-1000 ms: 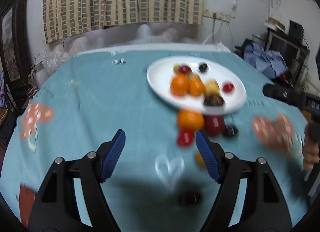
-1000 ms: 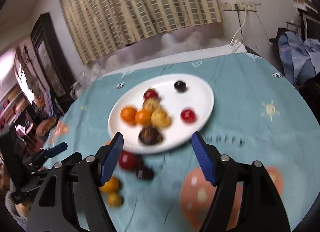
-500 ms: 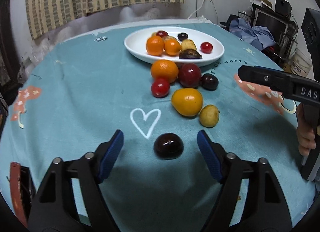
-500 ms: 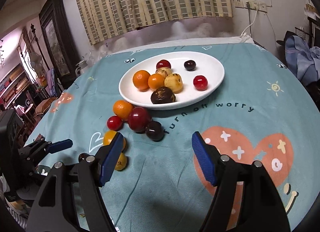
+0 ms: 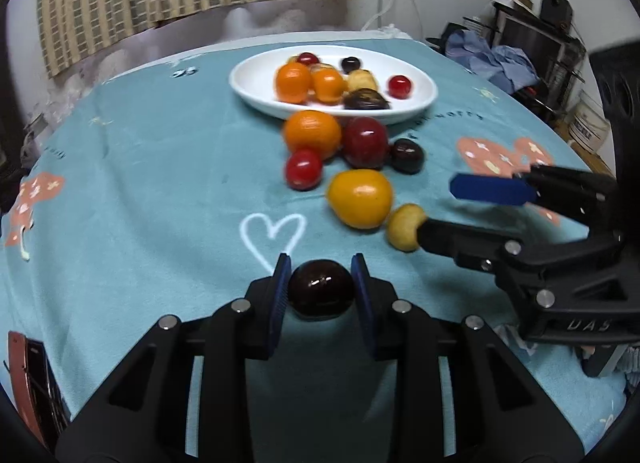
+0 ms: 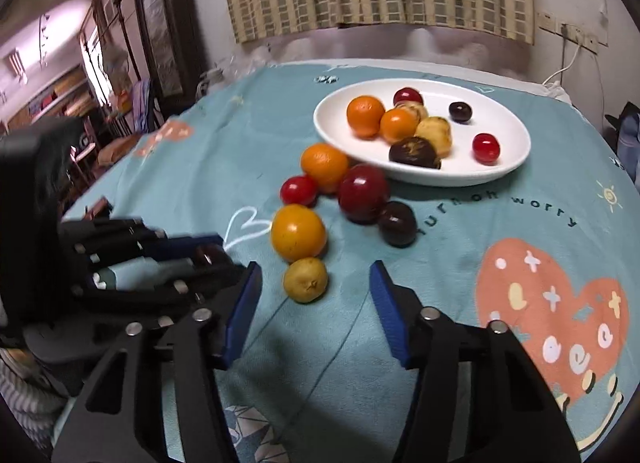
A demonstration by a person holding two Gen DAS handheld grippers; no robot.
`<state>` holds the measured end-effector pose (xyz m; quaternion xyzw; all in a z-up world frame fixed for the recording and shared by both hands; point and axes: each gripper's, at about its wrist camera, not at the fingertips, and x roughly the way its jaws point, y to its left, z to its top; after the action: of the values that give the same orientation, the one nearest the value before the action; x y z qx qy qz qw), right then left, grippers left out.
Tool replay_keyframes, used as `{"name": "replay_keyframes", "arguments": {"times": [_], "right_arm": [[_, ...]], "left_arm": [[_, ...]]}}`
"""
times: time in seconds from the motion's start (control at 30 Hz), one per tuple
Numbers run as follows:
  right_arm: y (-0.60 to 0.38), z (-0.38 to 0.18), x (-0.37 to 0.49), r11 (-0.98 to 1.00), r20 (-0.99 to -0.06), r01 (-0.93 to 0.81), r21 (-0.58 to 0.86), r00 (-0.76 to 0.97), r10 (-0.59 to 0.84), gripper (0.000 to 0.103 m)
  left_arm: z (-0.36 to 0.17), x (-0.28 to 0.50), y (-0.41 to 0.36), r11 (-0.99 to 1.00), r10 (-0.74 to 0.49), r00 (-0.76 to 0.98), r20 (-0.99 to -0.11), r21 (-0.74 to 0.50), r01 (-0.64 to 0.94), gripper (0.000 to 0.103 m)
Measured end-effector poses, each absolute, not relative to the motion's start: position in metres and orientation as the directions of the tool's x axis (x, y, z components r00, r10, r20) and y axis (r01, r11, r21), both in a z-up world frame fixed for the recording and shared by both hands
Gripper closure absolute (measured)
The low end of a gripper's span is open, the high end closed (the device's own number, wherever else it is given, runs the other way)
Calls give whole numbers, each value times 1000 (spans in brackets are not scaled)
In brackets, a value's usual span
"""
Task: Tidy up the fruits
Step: 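Grasp a dark red plum with the left tool while the right tool grasps a yellow plum, then lower both held fruits onto the white plate and open both tools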
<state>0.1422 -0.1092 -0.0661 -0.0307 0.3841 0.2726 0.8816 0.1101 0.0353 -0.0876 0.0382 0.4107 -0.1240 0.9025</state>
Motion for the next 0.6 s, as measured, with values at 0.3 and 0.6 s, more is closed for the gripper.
{"name": "replay_keyframes", "arguments": {"times": [0.3, 0.6], "right_arm": [[-95, -78, 152, 833, -741, -524, 181, 484, 465, 65], [-122, -57, 149, 849, -666, -487, 206, 565, 486, 78]], "left_arm": [[-93, 114, 36, 966, -198, 608, -769, -49, 252, 71], [-87, 109, 36, 967, -200, 643, -739, -46, 249, 71]]}}
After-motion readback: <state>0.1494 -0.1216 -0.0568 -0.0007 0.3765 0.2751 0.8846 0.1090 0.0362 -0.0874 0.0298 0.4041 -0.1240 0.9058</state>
